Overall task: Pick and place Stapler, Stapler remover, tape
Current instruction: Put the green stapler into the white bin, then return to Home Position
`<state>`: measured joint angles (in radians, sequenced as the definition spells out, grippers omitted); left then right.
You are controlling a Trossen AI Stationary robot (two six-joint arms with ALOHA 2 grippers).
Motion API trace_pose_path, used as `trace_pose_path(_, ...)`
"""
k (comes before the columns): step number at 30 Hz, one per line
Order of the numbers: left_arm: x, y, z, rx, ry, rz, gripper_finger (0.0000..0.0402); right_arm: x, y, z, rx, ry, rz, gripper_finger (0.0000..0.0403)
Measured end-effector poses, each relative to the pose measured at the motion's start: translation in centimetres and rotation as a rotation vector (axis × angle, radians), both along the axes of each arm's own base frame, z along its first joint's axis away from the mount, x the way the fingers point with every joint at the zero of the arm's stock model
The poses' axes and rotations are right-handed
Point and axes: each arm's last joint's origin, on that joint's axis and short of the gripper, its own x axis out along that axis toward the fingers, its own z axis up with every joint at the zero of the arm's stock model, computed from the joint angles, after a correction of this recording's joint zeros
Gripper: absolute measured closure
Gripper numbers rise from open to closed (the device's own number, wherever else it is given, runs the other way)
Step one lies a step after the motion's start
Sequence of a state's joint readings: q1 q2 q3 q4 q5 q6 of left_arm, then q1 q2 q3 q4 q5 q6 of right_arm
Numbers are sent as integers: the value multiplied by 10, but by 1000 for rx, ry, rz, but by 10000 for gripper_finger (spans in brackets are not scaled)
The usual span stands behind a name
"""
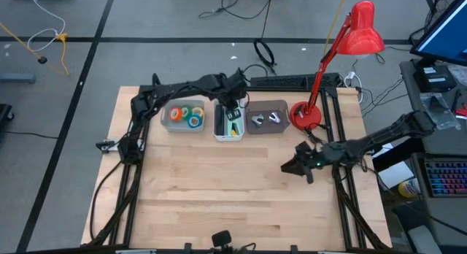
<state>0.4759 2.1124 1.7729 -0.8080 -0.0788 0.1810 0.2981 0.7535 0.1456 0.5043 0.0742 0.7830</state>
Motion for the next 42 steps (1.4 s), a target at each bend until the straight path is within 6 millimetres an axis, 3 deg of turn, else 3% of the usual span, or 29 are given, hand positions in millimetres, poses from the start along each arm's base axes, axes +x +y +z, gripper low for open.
trace_pose_path(2, -2, 5, -3, -7, 7, 10, 327, -6, -2, -5, 27, -78, 0, 329)
trace_pose_path(6, -5, 13, -7, -43, 2, 17, 327, -10, -3, 12, 112, -257, -4, 329)
trace_pose_path(16, -5, 16, -13, -61, 4, 20, 318, -11, -3, 12, 65, -266, 22, 330)
trace_pose_path(28, -2, 12, -12, -76, -17, -28, 235, -10, -3, 12, 19, -272, 23, 330)
trace_pose_path(35, -2, 12, -12, -61, -8, -11, 211, -10, -3, 12, 19, -272, 19, 330)
trace_pose_path(38, -4, 8, -5, -71, -16, 7, 209, -10, -3, 12, -27, -281, 16, 330)
trace_pose_path(42, -8, 1, 18, -101, -88, 44, 210, -10, -5, 12, -183, -309, -40, 330)
